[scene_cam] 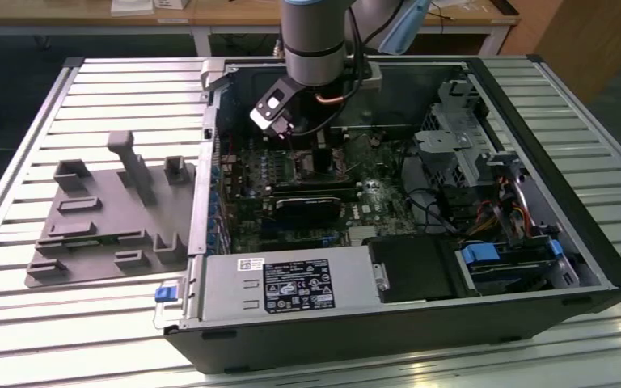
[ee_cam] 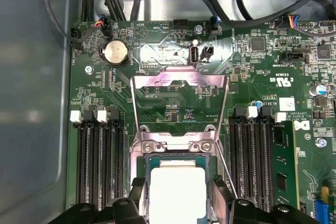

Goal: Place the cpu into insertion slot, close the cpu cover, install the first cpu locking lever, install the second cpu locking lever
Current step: 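Place the cpu into insertion slot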

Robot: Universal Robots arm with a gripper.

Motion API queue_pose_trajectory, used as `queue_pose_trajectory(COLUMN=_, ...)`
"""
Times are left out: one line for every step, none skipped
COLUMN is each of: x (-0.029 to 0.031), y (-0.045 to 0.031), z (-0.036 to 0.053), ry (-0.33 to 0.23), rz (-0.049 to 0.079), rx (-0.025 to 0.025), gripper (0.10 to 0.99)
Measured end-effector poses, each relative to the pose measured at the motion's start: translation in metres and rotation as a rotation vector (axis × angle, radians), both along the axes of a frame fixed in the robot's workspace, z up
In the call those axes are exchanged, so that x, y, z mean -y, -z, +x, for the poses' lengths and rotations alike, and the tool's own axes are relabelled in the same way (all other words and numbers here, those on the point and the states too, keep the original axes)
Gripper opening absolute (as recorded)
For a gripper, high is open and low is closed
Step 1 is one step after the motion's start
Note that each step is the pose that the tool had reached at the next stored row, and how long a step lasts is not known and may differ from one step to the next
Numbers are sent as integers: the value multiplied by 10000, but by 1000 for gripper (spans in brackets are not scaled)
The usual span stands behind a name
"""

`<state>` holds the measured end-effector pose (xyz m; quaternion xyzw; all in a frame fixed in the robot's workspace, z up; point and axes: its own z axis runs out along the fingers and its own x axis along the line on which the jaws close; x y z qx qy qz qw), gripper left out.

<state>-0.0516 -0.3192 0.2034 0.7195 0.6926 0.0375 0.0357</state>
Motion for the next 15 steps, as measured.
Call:
queue_pose_trajectory(x=0, y=-9, z=0, ry=0, rz=-1, rx=-1, gripper=612)
queue_pose_trajectory(x=0, y=-15, z=0, ry=0, rz=-1, rx=-1, gripper=612)
queue_pose_trajectory(x=0, y=-15, z=0, ry=0, rz=1, rx=1, gripper=612)
queue_pose_trajectory(x=0, y=-15, z=0, ry=0, rz=1, rx=2, gripper=612)
queue_pose_trajectory(x=0, y=-15, z=0, ry=0, rz=1, rx=1, gripper=612)
queue_pose_trajectory(x=0, y=-15, z=0, ry=0, rz=1, rx=1, gripper=612)
queue_pose_trajectory(x=0, y=-16, z=0, ry=0, rz=0, rx=1, gripper=612)
queue_pose_trajectory(x=0, y=-16, z=0, ry=0, rz=0, rx=0, gripper=612)
queue_pose_trajectory(x=0, y=-16, z=0, ry=0, rz=0, rx=1, gripper=612)
queue_pose_trajectory(x=0, y=-16, z=0, ry=0, rz=-1, rx=0, gripper=596)
queue_pose_trajectory(x=0, y=-16, z=0, ry=0, rz=0, rx=0, gripper=596)
queue_pose_trajectory(x=0, y=-17, z=0, ry=0, rz=-1, rx=0, gripper=533)
queue_pose_trajectory(x=0, y=-17, z=0, ry=0, rz=0, rx=0, gripper=475)
queue_pose_trajectory(x=0, y=-17, z=0, ry=0, rz=0, rx=1, gripper=475)
queue_pose_trajectory(x=0, y=-17, z=0, ry=0, rz=0, rx=1, gripper=416)
